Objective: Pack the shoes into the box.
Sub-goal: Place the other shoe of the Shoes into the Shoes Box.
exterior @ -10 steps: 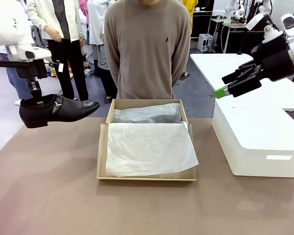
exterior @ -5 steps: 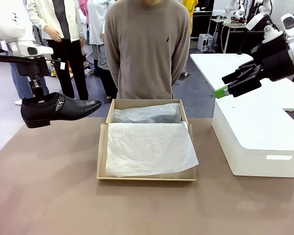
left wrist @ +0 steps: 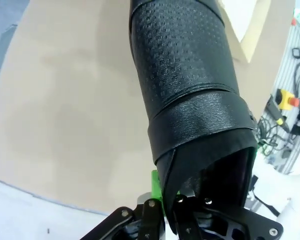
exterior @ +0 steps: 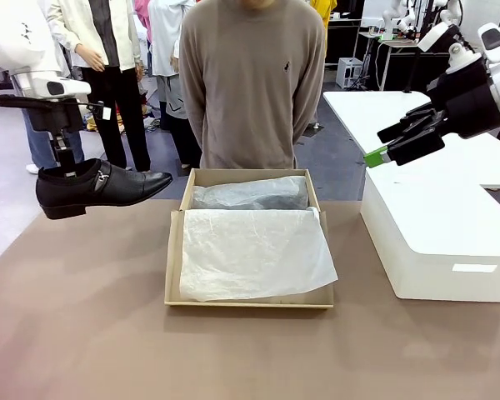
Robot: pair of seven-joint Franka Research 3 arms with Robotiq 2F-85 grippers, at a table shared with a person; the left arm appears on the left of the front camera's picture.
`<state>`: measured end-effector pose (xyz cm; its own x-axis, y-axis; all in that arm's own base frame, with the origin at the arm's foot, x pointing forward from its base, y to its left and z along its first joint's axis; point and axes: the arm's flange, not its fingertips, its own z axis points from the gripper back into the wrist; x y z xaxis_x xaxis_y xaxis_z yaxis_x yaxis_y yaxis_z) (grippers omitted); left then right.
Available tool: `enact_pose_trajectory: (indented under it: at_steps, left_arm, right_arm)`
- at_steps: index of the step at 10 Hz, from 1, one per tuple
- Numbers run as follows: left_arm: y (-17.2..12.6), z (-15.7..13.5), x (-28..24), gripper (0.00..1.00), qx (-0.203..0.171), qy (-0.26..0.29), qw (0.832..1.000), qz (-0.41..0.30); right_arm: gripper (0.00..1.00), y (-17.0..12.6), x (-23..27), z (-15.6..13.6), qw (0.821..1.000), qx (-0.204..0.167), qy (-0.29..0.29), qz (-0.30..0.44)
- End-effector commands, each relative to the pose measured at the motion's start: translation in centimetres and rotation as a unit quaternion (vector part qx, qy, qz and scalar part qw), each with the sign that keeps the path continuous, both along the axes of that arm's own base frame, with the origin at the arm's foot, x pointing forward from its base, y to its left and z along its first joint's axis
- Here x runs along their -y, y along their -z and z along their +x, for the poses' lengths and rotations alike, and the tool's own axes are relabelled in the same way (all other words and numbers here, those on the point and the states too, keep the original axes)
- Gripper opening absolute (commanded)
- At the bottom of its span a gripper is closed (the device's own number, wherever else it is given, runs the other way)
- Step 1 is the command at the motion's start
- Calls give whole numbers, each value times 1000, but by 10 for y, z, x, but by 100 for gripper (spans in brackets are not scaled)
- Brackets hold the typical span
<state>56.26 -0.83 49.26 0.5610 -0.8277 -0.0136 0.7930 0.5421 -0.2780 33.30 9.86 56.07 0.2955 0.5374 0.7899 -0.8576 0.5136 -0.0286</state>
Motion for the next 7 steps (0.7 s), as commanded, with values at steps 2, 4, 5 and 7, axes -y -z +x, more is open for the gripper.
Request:
enact_pose_trajectory:
  at_steps: [2,4,5,7]
  left_arm:
    - [-11,-19,19,0,-18,-162,986,-38]
    - [-22,-29,38,0,-33,-257,965,-43]
    - [-28,-36,49,0,-26,-299,953,-35]
    - [-39,-43,75,0,-6,-368,930,-6]
  right_arm:
    - [100,0,0,2,1000,4,-7,6]
    - [100,0,0,2,1000,4,-7,6]
    - [100,0,0,2,1000,4,-7,6]
    - [100,0,0,2,1000,4,-7,6]
